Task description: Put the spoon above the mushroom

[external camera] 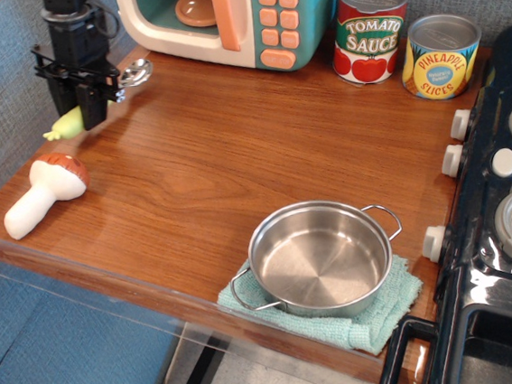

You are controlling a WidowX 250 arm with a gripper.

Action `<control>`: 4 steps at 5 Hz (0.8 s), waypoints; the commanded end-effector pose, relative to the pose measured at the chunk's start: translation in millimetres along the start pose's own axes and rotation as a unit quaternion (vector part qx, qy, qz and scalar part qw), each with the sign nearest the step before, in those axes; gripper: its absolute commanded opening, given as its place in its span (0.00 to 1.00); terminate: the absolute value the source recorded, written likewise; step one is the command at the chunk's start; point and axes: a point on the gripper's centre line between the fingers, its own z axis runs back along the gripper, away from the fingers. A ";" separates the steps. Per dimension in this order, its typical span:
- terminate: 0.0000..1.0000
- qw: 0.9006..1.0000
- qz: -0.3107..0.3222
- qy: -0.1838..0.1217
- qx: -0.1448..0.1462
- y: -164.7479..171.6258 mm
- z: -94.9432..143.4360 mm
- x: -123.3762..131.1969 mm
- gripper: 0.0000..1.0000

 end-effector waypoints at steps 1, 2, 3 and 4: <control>0.00 1.000 -0.010 0.013 0.006 -10.5 0.7 3.9 1.00; 0.00 1.000 -0.007 0.006 0.006 -11.4 11.7 3.3 1.00; 0.00 0.999 0.001 -0.040 -0.002 -2.8 54.0 -8.1 1.00; 0.00 0.996 0.007 -0.088 -0.014 3.3 92.1 -23.9 1.00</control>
